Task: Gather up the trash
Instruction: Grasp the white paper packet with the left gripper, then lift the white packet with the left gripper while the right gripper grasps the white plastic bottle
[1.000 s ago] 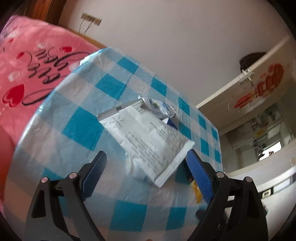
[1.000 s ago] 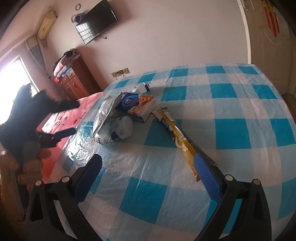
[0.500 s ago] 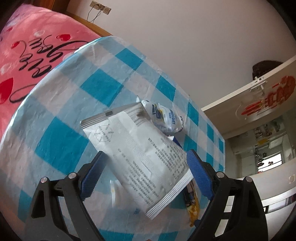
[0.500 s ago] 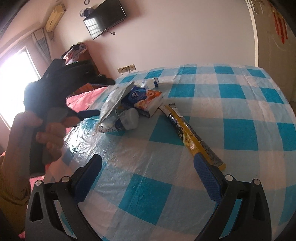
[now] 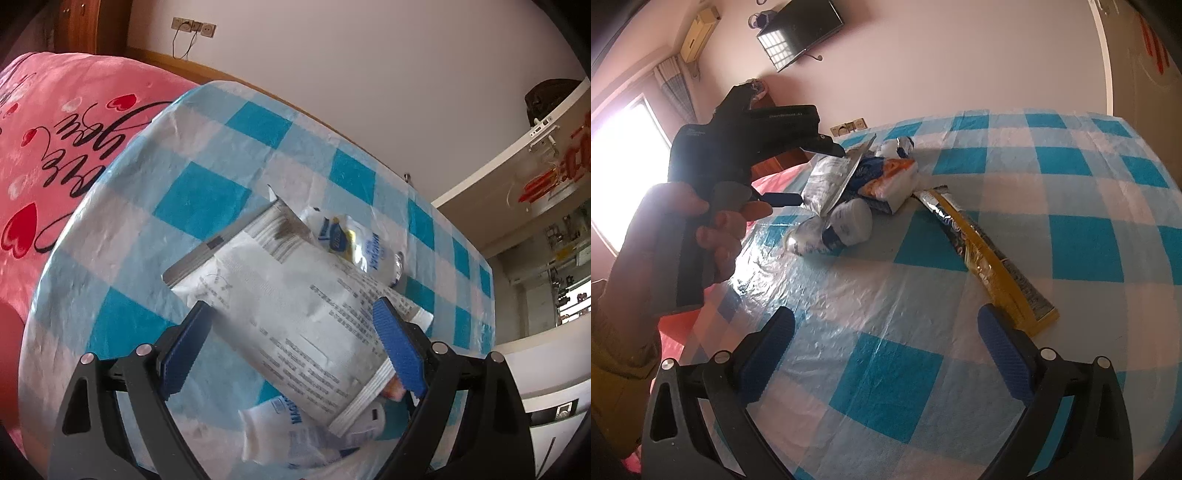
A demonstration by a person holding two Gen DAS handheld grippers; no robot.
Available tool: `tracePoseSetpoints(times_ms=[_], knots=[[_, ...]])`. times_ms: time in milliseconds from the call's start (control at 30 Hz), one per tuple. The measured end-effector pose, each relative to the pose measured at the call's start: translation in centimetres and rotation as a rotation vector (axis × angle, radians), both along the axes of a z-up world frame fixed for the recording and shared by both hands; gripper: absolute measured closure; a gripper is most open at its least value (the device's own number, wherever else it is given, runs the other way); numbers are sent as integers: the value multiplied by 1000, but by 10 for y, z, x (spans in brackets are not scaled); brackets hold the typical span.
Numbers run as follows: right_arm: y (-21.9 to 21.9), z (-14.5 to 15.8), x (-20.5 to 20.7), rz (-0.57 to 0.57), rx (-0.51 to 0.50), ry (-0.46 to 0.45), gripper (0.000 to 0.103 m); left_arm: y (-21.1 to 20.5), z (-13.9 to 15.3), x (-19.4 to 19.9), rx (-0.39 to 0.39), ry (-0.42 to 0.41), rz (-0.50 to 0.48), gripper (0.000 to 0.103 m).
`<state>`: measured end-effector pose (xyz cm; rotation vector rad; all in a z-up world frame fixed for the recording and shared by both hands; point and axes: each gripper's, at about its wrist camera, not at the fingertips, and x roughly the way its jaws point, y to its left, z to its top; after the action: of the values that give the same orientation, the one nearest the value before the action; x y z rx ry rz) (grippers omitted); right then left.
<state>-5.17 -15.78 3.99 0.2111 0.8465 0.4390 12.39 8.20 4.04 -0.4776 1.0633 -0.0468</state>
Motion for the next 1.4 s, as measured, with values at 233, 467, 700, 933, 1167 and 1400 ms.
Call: tracePoseSetpoints(times_ms=[233, 467, 700, 933, 1167, 1400], knots=[[-5, -1, 1, -9, 26, 11, 5, 4, -7, -1, 70, 19, -85, 14], [-1, -2, 1, 6, 20, -4, 5, 16, -1, -18, -38, 35, 6, 14], [-2, -3, 1, 19, 43, -1, 5, 18, -7, -24, -196, 38, 172, 14], [3, -4, 2, 44, 46, 1, 5, 4, 6, -9, -123, 1, 230, 14], [0, -3, 1, 47, 71, -4, 5, -17, 5, 9, 63, 48, 193, 14], [0, -3, 0, 53, 78, -4, 5, -15, 0, 4, 94, 78, 193, 17]])
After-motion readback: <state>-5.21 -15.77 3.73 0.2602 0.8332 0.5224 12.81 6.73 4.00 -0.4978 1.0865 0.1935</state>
